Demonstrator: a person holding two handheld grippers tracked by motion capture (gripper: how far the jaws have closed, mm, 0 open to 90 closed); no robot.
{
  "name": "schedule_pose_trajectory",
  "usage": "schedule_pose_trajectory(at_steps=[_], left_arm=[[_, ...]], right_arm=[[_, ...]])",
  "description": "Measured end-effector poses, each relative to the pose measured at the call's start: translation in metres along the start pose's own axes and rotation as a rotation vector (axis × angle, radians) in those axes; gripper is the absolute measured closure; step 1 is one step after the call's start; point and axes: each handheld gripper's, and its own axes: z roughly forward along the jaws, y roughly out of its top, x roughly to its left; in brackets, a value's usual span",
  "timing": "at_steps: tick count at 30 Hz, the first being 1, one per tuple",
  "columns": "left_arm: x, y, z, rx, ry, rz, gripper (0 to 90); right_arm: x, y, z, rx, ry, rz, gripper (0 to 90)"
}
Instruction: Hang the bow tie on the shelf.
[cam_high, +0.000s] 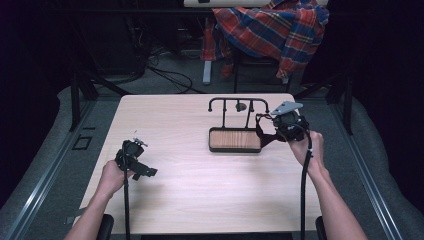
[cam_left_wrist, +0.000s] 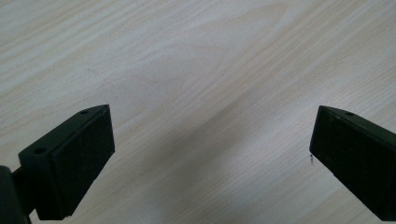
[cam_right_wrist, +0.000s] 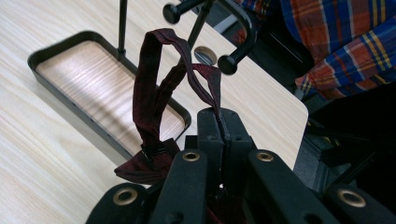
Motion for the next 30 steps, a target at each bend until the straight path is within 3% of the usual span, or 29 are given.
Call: schedule_pose_trajectory(at_steps=[20,30], left_arm=[[-0.001,0.000,0.002,0.015,-0.003,0.004,0.1],[-0.001,0.000,0.003,0.021,-0.002,0.005,0.1]], right_arm=[[-0.014,0.013,0.003,-0.036,-0.019,0.041,89.0],[-0.028,0.014,0.018,-0.035,-0.008,0.118,88.9]])
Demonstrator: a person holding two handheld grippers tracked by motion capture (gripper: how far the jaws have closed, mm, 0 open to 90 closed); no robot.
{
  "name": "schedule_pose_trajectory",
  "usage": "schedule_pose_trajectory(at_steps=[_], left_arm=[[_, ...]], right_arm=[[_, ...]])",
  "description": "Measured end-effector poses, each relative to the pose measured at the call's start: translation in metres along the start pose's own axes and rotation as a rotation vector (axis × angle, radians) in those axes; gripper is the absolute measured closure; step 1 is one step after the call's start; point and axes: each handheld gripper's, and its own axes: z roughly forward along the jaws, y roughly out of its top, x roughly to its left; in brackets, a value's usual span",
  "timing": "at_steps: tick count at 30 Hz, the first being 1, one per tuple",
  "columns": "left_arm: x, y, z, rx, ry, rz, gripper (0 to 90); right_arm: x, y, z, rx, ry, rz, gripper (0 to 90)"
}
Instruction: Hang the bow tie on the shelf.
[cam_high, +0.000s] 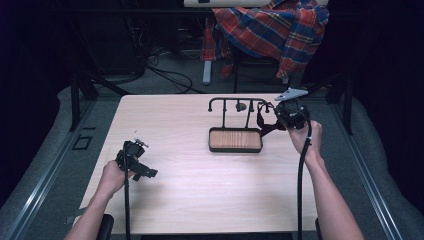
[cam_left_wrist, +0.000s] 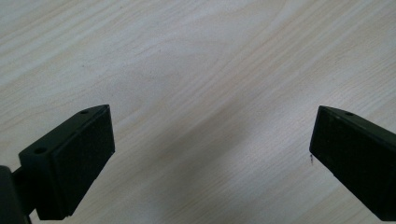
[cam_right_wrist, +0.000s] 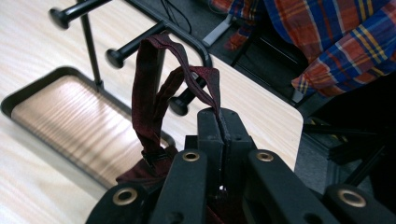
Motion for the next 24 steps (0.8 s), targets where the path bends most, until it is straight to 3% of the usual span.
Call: schedule_pose_trajectory(at_steps=[11,24], left_arm=[[0.000,0.000,0.001,0.004,0.002,0.003,0.2],[-0.001,0.000,0.001,0.008,0.000,0.008,0.1]], right_arm=[[-0.006,-0.001,0.021,0.018,0.005,0.052,88.9],[-0.010,-0.011,0.038,0.056,0.069,0.097,88.4]])
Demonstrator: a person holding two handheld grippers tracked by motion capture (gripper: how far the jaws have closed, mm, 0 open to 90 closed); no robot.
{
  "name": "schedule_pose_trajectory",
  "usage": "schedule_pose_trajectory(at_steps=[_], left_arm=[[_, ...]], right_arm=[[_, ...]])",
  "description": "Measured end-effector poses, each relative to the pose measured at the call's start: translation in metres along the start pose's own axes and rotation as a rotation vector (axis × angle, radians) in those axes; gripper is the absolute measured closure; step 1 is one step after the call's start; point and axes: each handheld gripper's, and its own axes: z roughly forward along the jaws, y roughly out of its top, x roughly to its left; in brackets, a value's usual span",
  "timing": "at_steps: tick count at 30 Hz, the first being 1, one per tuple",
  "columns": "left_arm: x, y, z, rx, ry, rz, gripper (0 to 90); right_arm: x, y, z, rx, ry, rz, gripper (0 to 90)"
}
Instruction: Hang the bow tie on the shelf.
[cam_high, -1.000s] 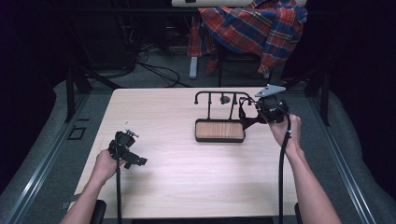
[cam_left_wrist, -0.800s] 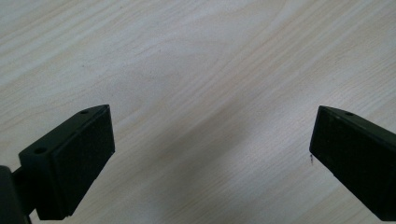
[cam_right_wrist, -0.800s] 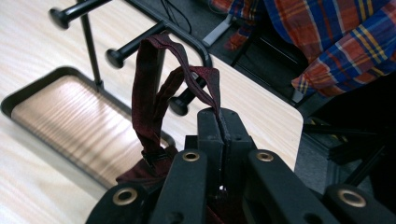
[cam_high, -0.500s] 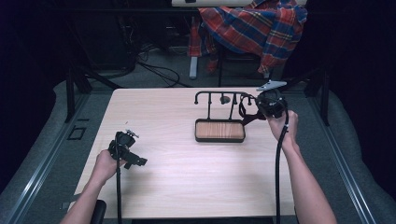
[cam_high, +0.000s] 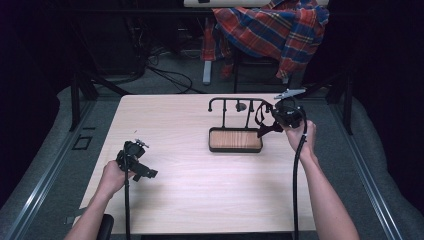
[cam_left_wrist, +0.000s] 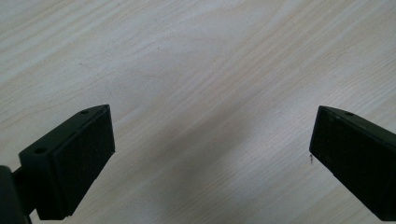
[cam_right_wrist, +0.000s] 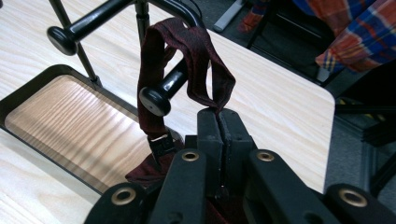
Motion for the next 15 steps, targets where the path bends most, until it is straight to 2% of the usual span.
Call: schedule_pose_trajectory(at_steps=[5,12,15], left_arm=[[0.000,0.000,0.000,0.004,0.000,0.004,0.2],[-0.001,0.000,0.000,0.005,0.001,0.007,0.2],[-0.001,0.000,0.000,0.004,0.001,0.008,0.2]], right_arm=[[-0.003,-0.005,0.005,-0.009,0.018,0.017,88.2],[-0.006,-0.009,0.011,0.005,0.052,0.038,87.5],[-0.005,-0.010,0.012,0.009,0.070,0.045,83.7]])
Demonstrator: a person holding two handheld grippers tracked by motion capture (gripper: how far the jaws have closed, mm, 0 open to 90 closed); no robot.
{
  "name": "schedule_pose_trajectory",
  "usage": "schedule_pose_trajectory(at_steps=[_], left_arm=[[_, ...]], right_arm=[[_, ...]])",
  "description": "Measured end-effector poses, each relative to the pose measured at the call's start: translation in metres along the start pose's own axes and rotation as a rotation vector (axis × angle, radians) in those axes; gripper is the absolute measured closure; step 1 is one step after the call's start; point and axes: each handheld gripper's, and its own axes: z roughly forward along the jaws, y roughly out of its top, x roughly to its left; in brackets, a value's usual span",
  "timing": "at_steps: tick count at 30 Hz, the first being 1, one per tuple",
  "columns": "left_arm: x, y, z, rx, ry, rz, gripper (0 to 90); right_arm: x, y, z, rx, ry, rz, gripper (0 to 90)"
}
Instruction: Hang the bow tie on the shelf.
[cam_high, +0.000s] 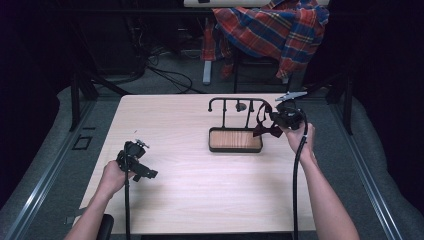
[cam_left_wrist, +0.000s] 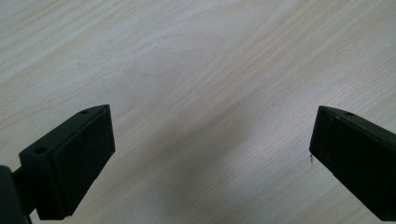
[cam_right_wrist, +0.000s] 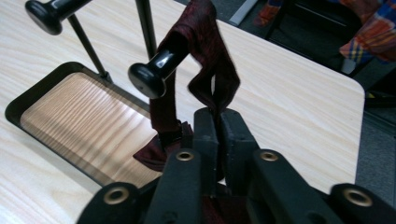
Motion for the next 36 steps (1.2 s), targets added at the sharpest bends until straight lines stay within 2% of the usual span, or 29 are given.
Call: schedule_pose_trajectory(at_steps=[15,23,31,32,36], left_arm=[[0.000,0.000,0.000,0.002,-0.002,0.002,0.2],[-0.001,0.000,0.000,0.000,-0.002,0.002,0.2],[-0.002,0.000,0.000,0.001,-0.002,-0.003,0.2],[-0.001,0.000,0.000,0.004,0.002,0.003,0.2],[-0.002,0.000,0.000,0.002,-0.001,0.001,0.2]], right_arm=[[0.001,0.000,-0.001,-0.008,0.019,-0.006,77.9],[0.004,0.002,-0.005,0.008,0.028,-0.021,74.9],[0.009,0.003,-0.011,0.037,0.026,-0.027,63.1],[0.009,0.002,-0.014,0.045,0.033,-0.022,59.0],[0.009,0.001,-0.020,0.051,0.044,-0.019,53.9]])
